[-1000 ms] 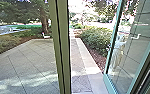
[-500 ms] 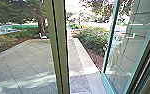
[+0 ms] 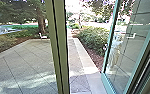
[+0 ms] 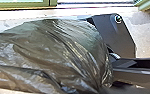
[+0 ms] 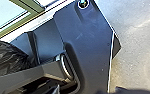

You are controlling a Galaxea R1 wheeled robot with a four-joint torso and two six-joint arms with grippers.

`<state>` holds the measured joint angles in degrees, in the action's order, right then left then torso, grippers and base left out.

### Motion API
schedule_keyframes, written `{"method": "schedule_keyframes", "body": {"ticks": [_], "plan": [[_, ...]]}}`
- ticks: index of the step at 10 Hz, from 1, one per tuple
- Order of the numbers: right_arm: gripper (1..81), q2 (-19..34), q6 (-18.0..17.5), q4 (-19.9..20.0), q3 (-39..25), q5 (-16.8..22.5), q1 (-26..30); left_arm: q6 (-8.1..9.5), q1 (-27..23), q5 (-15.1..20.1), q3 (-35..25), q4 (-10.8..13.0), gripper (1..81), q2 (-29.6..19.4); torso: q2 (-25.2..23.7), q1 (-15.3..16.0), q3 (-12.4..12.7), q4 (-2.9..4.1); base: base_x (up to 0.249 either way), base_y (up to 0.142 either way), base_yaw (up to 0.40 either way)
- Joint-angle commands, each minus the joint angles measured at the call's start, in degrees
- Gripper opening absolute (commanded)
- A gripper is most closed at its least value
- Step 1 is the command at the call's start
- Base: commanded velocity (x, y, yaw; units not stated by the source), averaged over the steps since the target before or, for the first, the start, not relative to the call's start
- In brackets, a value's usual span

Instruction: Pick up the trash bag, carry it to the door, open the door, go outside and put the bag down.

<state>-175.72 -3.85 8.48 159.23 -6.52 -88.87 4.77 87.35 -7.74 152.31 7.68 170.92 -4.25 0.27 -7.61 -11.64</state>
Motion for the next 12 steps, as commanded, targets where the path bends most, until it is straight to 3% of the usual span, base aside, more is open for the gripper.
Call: {"method": "schedule_keyframes", "body": {"ticks": [1,7,8,9,10,11,12], "plan": [[81.1,-0.54,0.07,-0.39,-0.34,2.92,2.42,-0.02,-2.48,2.47,-0.26,0.76,1.0,-0.49,0.00,0.00,0.00,0.00,0.000,0.000,0.000],[81.1,-0.63,0.16,-0.22,-0.34,2.92,2.60,-0.02,-2.57,2.47,-0.26,0.76,1.0,-0.23,0.00,0.00,0.00,0.00,0.000,0.000,0.000],[81.1,-0.63,0.16,-0.14,-0.34,2.92,2.60,-0.02,-2.57,2.47,-0.26,0.76,1.0,-0.32,0.00,0.00,0.00,2.20,0.000,0.000,0.000],[81.1,-0.63,0.16,-0.14,-0.34,2.92,2.68,-0.02,-2.57,2.47,-0.26,0.76,1.0,-0.32,0.00,0.00,0.00,4.97,0.000,0.000,0.000],[81.1,-0.54,0.16,-0.14,-0.34,2.92,2.60,-0.02,-2.57,2.47,-0.26,0.76,1.0,-0.23,0.00,0.00,-1.20,5.66,0.000,-0.082,0.000],[81.1,-0.54,0.16,-0.13,-0.34,2.92,2.51,-0.02,-2.57,2.47,-0.26,0.76,1.0,-0.23,0.00,0.00,-2.01,7.07,0.000,-0.096,0.000],[81.1,-0.54,0.16,-0.05,-0.34,2.92,2.51,-0.02,-2.57,2.47,-0.26,0.76,1.0,-0.32,0.00,-0.02,-0.50,3.85,0.000,-0.097,0.000]]}}
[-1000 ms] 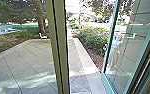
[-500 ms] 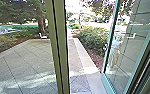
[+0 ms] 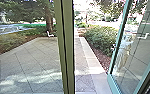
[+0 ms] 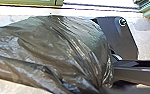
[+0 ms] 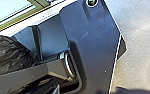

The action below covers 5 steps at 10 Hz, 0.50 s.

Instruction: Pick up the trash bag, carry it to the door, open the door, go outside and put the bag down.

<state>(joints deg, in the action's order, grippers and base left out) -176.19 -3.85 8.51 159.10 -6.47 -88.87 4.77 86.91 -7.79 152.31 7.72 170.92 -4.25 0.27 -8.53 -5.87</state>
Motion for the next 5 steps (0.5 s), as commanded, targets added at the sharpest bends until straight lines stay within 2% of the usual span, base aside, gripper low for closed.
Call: {"method": "schedule_keyframes", "body": {"ticks": [1,2,3,5], "plan": [[81.1,-0.06,0.16,-0.07,-0.20,2.87,2.68,-0.02,-2.13,2.52,-0.26,0.72,1.0,-0.32,0.00,0.00,0.02,-0.19,0.000,-0.096,0.000],[81.1,-0.06,0.16,0.02,-0.20,2.87,2.68,-0.02,-2.13,2.52,-0.26,0.72,1.0,-0.32,0.00,0.00,-0.19,0.96,0.000,-0.092,0.000],[81.1,-0.06,0.16,0.10,-0.20,2.87,2.68,-0.02,-2.13,2.52,-0.26,0.72,1.0,-0.32,-0.02,-0.02,-0.26,1.33,0.000,-0.092,0.000],[81.1,-0.06,0.16,0.10,-0.20,2.87,2.68,-0.02,-2.13,2.52,-0.26,0.72,1.0,-0.23,0.00,0.02,-0.31,1.14,0.000,-0.092,0.000]]}}
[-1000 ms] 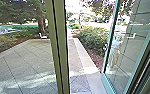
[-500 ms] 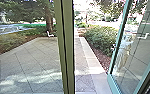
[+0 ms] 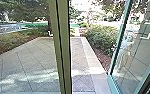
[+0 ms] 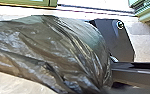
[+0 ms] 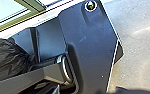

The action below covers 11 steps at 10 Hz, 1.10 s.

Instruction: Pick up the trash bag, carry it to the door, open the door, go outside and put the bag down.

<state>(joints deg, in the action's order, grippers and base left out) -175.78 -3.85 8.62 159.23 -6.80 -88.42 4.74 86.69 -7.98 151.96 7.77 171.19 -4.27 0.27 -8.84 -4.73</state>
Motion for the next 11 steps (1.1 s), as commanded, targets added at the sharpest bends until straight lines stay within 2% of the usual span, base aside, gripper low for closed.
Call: {"method": "schedule_keyframes", "body": {"ticks": [1,5,6,8,9,11], "plan": [[81.1,-0.48,0.07,-0.01,-0.25,3.11,2.23,0.00,-1.91,2.71,0.10,0.67,1.0,-0.41,0.00,0.00,0.00,0.00,0.000,-0.099,0.000],[81.1,-0.48,0.07,-0.01,-0.34,3.11,2.23,-0.08,-1.91,2.71,0.10,0.68,1.0,-0.41,0.00,0.00,0.00,0.00,0.000,-0.106,0.000],[81.1,-0.48,-0.01,0.08,-0.34,3.02,2.14,0.00,-1.91,2.71,0.10,0.76,1.0,-0.41,0.00,0.00,3.70,0.00,0.000,-0.108,0.000],[81.1,-0.39,-0.01,0.08,-0.25,3.02,2.14,-0.08,-1.91,2.71,0.10,0.76,1.0,-0.41,0.00,0.02,6.50,0.00,0.000,-0.108,0.000],[81.1,-0.39,-0.10,0.08,-0.16,3.02,2.14,-0.08,-1.91,2.71,0.10,0.76,1.0,-0.41,0.02,0.02,2.38,0.00,0.000,-0.108,0.000],[81.1,-0.39,0.07,-0.01,-0.34,3.11,2.23,-0.08,-1.91,2.71,0.10,0.68,1.0,-0.50,-0.02,-0.04,5.29,0.00,0.000,-0.108,0.000]]}}
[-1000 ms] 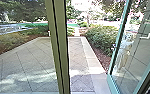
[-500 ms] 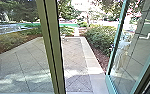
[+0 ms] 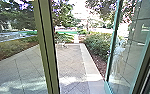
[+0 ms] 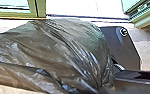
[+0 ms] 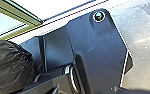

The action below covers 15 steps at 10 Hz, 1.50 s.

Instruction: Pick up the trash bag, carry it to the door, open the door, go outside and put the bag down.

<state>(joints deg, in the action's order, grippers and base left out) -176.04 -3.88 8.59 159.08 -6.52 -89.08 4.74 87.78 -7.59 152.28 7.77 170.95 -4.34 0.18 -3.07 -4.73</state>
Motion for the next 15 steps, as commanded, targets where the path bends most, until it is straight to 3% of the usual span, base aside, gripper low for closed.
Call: {"method": "schedule_keyframes", "body": {"ticks": [1,10,12,15], "plan": [[81.1,-0.21,0.10,-0.33,-0.18,2.83,2.72,-0.08,-3.01,2.32,-0.23,0.67,1.0,-0.25,0.00,0.00,-0.05,0.00,0.000,-0.108,0.000],[81.1,-0.47,0.19,-0.60,-0.18,2.74,2.28,-0.08,-3.01,2.32,-0.23,0.67,1.0,-0.34,-0.02,-0.02,0.02,0.00,0.000,-0.108,0.000],[81.1,-0.74,0.19,-4.28,-0.18,2.74,1.22,-0.08,-3.01,2.32,-0.23,0.67,1.0,-0.43,-0.02,-0.02,0.02,0.00,0.000,-0.108,0.000],[81.1,-1.09,0.19,-4.64,-0.01,2.31,0.61,-0.08,-3.01,2.32,-0.23,0.76,1.0,-0.42,-0.02,-0.02,0.02,0.00,0.000,-0.108,0.000]]}}
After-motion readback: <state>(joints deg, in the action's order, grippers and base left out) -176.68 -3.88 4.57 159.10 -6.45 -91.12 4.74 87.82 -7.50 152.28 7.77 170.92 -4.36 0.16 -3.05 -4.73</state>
